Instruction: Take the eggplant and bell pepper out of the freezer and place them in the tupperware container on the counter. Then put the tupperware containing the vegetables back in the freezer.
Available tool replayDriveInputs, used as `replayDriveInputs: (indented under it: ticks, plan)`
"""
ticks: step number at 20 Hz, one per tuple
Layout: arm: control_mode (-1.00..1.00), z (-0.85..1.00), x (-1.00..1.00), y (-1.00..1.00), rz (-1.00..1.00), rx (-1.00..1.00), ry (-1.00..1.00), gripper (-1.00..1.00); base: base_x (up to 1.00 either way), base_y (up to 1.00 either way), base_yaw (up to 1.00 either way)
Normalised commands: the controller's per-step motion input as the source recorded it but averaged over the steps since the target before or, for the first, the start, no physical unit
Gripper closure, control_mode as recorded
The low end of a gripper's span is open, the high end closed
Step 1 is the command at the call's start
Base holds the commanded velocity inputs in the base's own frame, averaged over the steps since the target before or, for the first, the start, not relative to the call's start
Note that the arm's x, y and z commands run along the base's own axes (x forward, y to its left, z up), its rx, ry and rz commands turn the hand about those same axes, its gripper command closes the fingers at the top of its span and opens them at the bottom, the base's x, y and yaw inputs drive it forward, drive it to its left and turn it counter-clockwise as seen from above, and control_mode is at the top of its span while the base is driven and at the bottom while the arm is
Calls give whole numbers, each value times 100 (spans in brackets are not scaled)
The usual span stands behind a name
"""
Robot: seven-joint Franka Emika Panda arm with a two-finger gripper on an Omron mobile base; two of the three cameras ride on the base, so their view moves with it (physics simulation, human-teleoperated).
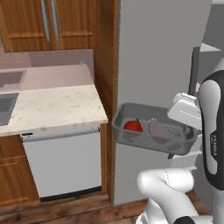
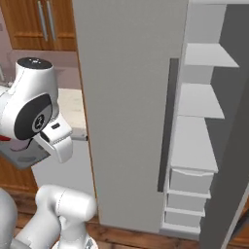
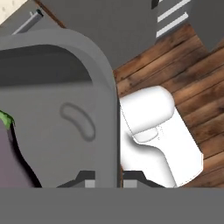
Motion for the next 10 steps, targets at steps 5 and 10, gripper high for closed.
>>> replayDriveInputs:
  ticks: [5, 10]
  plan:
    - [100, 0, 0, 0, 0, 0, 0, 100, 0, -71, 0]
    - [100, 0, 0, 0, 0, 0, 0, 100, 2, -59, 0]
